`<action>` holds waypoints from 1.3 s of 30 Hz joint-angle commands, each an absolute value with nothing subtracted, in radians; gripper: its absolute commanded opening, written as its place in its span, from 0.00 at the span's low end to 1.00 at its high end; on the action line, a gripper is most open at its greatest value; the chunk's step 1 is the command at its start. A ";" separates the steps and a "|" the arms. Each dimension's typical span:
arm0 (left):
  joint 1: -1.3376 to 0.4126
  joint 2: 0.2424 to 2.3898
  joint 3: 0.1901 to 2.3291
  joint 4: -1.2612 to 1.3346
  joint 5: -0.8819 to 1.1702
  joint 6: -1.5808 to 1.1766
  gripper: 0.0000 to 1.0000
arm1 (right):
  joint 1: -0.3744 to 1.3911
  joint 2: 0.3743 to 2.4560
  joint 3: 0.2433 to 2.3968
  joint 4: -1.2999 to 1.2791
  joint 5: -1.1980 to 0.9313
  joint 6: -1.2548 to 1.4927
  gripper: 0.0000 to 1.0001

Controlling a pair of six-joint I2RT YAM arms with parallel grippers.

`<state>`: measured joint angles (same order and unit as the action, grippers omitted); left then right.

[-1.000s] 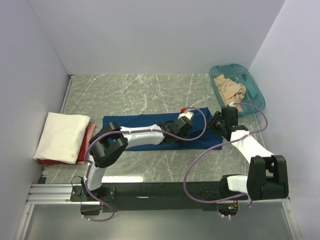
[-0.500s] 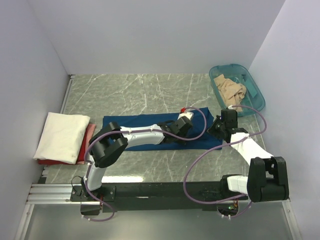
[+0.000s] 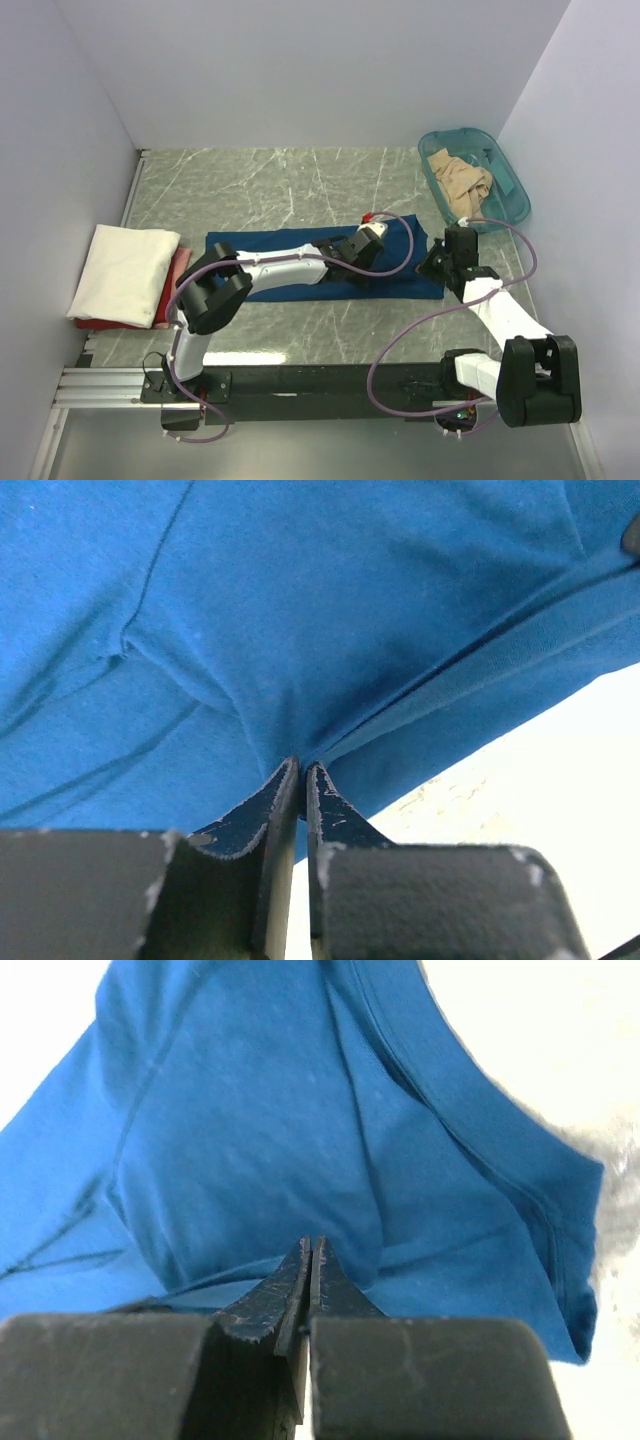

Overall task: Fold and stack the t-shirts
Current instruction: Fold the tshirt

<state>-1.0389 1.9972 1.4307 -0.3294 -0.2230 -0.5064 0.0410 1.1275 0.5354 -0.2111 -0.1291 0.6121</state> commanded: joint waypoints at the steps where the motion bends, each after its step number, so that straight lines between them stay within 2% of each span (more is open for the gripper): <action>1: -1.005 1.927 1.456 -0.353 -0.172 -0.462 0.14 | 0.038 1.103 0.508 -0.212 -0.118 0.600 0.00; 11: -0.976 1.982 1.437 -0.316 -0.023 -0.440 0.19 | 0.041 1.158 0.463 -0.166 -0.114 0.614 0.00; 18: -0.950 1.999 1.431 -0.299 0.018 -0.451 0.29 | 0.041 1.196 0.497 -0.199 -0.084 0.607 0.00; 21: -0.940 1.999 1.433 -0.304 0.034 -0.451 0.39 | 0.040 1.201 0.521 -0.230 -0.071 0.606 0.11; 24: -0.923 1.971 1.424 -0.295 0.057 -0.454 0.47 | 0.041 1.161 0.555 -0.274 -0.051 0.604 0.33; 25: -0.917 1.962 1.420 -0.293 0.061 -0.457 0.48 | 0.041 1.148 0.578 -0.302 -0.048 0.606 0.37; 27: -0.894 1.931 1.411 -0.285 0.092 -0.465 0.49 | 0.040 1.108 0.604 -0.327 -0.040 0.603 0.43; 35: -0.799 1.810 1.332 -0.278 0.126 -0.546 0.44 | 0.123 1.057 0.716 -0.382 -0.006 0.620 0.43; 38: -0.772 1.793 1.309 -0.331 0.037 -0.584 0.34 | 0.233 1.109 0.744 -0.357 0.040 0.661 0.42; 39: -0.769 1.793 1.302 -0.345 0.013 -0.595 0.28 | 0.262 1.150 0.753 -0.354 0.051 0.684 0.42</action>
<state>-0.7815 1.8332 1.3247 -0.3195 0.0788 -0.5404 0.1841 1.0893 0.7074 -0.3580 -0.0040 0.6346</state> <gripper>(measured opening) 0.307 0.422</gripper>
